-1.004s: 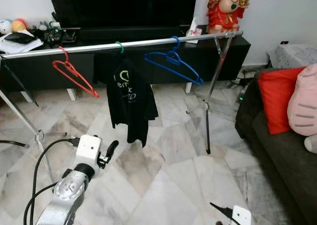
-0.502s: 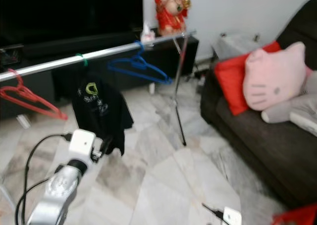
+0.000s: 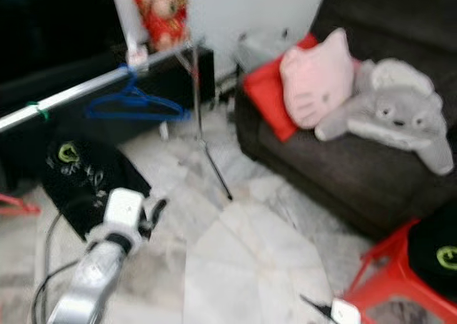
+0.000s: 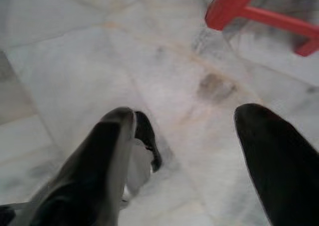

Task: Hang hanger

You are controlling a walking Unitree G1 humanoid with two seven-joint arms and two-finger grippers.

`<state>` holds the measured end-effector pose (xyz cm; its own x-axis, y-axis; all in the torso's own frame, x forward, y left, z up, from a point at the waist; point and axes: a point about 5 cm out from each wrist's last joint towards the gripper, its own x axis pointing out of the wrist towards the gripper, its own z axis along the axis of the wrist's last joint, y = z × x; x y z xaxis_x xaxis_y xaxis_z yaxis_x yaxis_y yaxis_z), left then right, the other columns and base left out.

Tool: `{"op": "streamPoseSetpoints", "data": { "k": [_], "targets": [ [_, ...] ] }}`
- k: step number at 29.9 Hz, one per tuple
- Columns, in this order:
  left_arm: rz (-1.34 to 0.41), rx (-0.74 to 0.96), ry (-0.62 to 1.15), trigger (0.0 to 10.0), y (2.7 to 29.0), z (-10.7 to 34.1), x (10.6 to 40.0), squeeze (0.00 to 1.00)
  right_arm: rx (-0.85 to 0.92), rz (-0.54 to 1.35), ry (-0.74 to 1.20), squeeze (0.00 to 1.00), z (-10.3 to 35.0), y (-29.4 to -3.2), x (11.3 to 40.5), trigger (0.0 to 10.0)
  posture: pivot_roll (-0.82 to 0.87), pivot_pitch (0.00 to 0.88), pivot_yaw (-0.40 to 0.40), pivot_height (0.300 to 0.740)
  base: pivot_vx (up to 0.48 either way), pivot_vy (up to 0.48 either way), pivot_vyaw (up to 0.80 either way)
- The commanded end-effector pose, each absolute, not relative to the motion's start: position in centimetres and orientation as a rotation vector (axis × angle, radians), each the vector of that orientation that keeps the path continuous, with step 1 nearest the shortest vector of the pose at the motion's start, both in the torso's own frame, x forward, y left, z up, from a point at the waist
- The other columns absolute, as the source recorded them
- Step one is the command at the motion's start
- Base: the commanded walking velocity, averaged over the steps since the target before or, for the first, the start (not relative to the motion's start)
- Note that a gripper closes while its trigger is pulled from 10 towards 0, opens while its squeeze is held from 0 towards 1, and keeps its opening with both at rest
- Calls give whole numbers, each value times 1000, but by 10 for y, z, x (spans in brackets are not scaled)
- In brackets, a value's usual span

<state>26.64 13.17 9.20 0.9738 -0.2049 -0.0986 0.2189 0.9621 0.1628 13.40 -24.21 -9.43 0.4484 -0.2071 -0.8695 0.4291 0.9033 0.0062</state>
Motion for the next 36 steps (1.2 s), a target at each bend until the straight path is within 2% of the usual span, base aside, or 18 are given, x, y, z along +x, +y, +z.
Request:
{"op": "streamPoseSetpoints", "data": {
  "k": [1, 27, 36],
  "targets": [
    [-203, 190, 71, 10000, 139, 95, 266, 0, 258, -385, 1026, 0, -94, -235, 139, 10000, 33, 0, 12, 740, 0, 0, -763],
    [-236, 207, 71, 10000, 134, 92, 264, 0, 254, -385, 1017, 0, -93, -236, 141, 10000, 33, 0, 6, 740, 0, 0, -762],
    [-258, 248, 72, 10000, 132, 88, 260, 0, 265, -396, 992, 0, -92, -238, 143, 10000, 39, 0, 3, 740, 0, -146, -54]
  ]
}}
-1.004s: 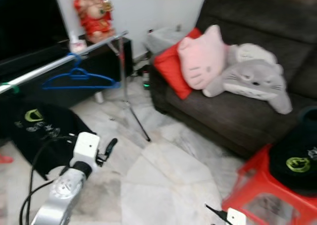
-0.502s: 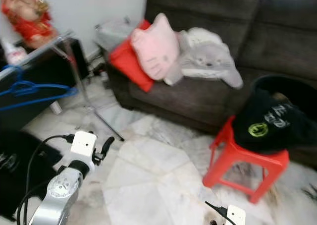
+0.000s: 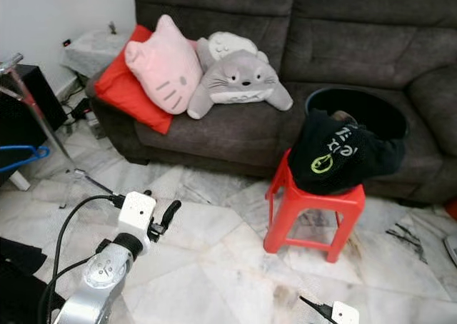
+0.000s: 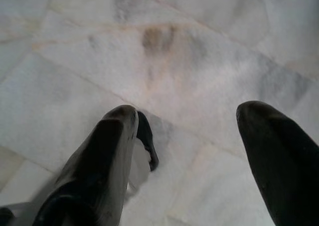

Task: Hang hanger

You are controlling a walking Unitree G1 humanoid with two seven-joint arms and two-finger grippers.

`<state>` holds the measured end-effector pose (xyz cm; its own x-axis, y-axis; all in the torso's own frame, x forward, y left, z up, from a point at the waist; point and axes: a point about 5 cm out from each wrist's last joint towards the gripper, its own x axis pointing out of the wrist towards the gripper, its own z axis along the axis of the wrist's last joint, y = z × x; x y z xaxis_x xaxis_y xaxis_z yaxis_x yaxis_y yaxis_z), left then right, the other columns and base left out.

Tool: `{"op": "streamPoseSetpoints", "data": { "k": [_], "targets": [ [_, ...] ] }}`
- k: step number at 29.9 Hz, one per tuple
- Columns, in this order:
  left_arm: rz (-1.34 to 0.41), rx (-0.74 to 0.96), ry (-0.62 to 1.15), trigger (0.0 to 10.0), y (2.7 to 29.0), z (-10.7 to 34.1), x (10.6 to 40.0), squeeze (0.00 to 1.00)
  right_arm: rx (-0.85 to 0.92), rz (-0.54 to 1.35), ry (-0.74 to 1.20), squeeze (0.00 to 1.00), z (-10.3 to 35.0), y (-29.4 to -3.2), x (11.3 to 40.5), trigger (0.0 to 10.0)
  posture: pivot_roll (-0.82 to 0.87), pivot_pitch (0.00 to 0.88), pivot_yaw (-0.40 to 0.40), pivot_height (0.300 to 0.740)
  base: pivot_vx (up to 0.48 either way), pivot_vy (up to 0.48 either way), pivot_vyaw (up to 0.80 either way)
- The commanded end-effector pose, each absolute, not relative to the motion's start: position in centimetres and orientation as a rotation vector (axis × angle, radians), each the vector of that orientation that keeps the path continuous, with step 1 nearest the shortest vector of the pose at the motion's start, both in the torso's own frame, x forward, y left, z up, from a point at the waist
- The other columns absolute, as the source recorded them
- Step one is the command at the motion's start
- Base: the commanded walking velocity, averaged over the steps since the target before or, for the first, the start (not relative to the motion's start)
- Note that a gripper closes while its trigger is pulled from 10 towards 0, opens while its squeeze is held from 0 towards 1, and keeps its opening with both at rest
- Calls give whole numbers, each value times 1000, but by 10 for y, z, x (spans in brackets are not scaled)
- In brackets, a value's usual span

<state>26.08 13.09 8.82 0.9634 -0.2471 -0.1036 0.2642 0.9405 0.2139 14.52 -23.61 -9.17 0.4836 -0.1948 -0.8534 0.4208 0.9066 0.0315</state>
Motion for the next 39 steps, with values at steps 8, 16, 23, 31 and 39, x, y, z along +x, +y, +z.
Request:
{"op": "streamPoseSetpoints", "data": {
  "k": [8, 16, 23, 31, 39],
  "targets": [
    [-263, 252, 61, 10000, 130, 90, 261, 0, 264, -402, 982, 0, -91, -240, 144, 10000, 34, 0, 2, 740, 0, -276, 0],
    [-268, 248, 60, 10000, 129, 90, 261, 0, 253, -404, 987, 0, -91, -243, 142, 10000, 30, 0, -1, 740, 0, -277, 0],
    [-269, 245, 58, 10000, 127, 90, 261, 0, 246, -409, 973, 0, -89, -246, 145, 10000, 27, 0, -2, 740, 0, -280, 0],
    [-253, 236, 58, 10000, 128, 90, 262, 0, 218, -398, 945, 0, -85, -248, 153, 10000, 23, 0, -5, 740, 0, -206, 0],
    [-249, 234, 56, 10000, 128, 90, 262, 0, 146, -432, 725, 0, -59, -265, 189, 10000, 22, 0, -9, 740, 0, 0, 0]
  ]
}}
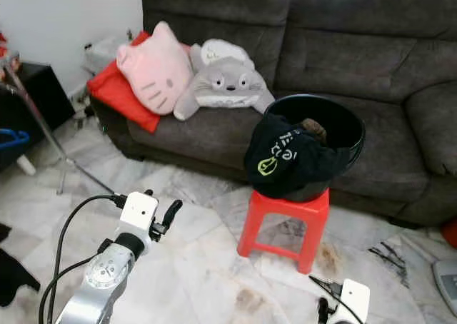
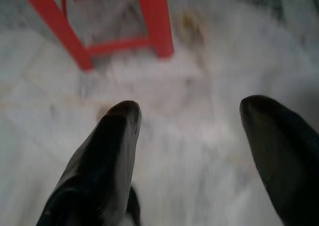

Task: Hang hanger

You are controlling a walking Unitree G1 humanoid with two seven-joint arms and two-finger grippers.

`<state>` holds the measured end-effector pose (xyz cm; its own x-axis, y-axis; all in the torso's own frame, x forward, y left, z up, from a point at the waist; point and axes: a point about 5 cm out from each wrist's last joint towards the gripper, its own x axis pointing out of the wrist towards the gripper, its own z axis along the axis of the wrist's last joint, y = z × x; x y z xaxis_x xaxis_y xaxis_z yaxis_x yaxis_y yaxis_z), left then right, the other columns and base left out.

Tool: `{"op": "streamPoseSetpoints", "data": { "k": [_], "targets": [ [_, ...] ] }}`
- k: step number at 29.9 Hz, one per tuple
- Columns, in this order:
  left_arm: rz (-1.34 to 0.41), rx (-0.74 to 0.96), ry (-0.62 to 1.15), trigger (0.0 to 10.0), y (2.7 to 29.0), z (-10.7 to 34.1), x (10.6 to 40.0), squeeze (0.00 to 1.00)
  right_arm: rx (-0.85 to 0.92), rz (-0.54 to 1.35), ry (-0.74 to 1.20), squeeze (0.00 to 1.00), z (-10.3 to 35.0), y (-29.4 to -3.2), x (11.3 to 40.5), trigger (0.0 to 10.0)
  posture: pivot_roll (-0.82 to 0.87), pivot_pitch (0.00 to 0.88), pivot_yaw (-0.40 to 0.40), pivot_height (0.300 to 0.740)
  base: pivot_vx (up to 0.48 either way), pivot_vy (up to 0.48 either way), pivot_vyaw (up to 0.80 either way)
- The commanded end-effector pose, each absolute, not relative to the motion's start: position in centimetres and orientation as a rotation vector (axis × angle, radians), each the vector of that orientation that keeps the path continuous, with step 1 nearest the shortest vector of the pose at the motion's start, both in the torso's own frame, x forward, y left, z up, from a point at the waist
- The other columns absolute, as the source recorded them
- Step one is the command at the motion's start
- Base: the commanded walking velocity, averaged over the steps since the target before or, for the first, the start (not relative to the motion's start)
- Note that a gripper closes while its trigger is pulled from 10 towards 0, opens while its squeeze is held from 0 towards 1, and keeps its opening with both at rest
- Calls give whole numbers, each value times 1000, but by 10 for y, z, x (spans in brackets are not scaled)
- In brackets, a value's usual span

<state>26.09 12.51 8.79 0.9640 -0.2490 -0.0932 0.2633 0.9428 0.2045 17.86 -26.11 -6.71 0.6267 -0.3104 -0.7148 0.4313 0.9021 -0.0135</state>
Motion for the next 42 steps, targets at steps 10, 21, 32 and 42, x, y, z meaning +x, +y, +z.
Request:
{"op": "streamPoseSetpoints", "data": {
  "k": [10, 21, 32, 42],
  "targets": [
    [-199, 256, 104, 10000, 149, 76, 255, 0, -10, -252, 281, 0, -3, -260, 243, 10000, -4, 0, -18, 740, 0, 0, 0],
    [-201, 248, 89, 10000, 143, 76, 257, 0, 95, -99, 73, 0, 34, -227, 277, 10000, -12, 0, -31, 740, 0, 0, 0],
    [-207, 221, 91, 10000, 141, 76, 255, 0, 86, -134, -113, 0, 82, -222, 302, 10000, -6, 0, -36, 740, 0, 0, 0],
    [-227, 217, 98, 10000, 138, 73, 254, 0, 72, -129, -150, 0, 90, -203, 295, 10000, -13, 0, -25, 740, 170, 0, 0]
  ]
}}
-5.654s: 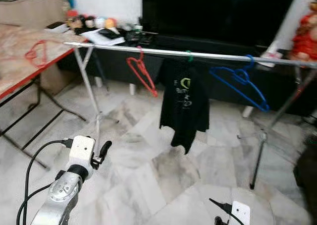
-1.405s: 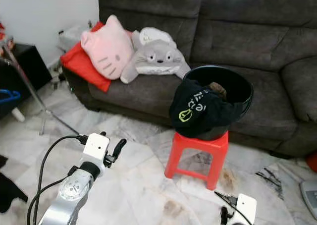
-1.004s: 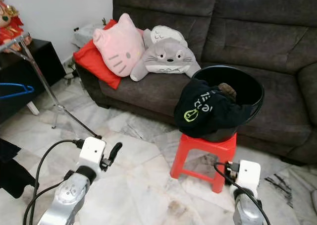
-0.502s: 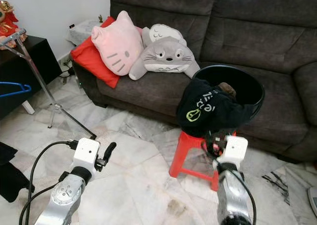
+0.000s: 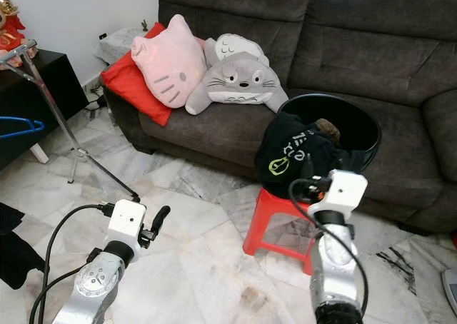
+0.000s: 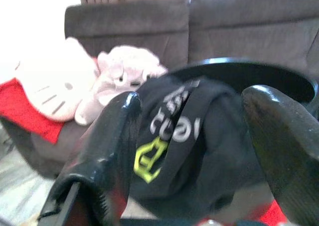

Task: Hang hanger

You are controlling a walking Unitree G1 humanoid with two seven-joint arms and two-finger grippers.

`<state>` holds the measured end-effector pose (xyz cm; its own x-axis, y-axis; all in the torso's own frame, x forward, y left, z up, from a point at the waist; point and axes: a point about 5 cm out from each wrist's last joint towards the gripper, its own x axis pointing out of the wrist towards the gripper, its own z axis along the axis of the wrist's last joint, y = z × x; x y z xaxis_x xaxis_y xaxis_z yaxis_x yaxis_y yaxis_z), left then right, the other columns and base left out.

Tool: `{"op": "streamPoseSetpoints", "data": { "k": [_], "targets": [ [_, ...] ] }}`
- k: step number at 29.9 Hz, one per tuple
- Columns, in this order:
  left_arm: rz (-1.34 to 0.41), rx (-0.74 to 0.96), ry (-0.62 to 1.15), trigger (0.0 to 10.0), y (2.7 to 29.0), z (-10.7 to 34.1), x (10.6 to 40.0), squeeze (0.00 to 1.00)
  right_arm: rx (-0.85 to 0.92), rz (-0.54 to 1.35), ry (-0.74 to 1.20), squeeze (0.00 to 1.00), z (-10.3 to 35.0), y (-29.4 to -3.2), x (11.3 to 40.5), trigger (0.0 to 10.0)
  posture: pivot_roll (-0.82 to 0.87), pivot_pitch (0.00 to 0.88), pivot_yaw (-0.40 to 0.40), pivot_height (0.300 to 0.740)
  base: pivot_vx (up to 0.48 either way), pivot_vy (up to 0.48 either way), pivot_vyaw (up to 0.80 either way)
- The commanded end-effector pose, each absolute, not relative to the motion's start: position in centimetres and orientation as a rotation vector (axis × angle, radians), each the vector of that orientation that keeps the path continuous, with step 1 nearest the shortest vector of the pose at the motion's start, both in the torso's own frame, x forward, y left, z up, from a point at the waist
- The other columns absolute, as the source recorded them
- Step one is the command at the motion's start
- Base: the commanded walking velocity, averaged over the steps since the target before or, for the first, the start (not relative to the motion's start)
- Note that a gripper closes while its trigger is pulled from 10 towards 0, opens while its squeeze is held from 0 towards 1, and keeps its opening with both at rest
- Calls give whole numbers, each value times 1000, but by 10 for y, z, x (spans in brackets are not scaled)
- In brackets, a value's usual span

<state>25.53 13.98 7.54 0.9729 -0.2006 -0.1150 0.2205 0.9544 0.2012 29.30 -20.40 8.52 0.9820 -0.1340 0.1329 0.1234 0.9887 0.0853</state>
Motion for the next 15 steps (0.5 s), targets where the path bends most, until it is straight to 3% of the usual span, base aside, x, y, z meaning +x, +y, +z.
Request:
{"op": "streamPoseSetpoints", "data": {
  "k": [1, 13, 15],
  "targets": [
    [-230, 217, 98, 10000, 138, 73, 255, 0, 75, -129, -140, 0, 89, -202, 294, 10000, -13, 0, -25, 740, 289, 0, 0],
    [-240, 219, 104, 10000, 139, 72, 255, 0, 70, -158, -98, 0, 87, -207, 294, 10000, -17, 0, -20, 740, 293, 0, 0],
    [-243, 218, 104, 10000, 139, 72, 255, 0, 67, -168, -87, 0, 86, -208, 294, 10000, -17, 0, -20, 740, 296, 0, -544]
  ]
}}
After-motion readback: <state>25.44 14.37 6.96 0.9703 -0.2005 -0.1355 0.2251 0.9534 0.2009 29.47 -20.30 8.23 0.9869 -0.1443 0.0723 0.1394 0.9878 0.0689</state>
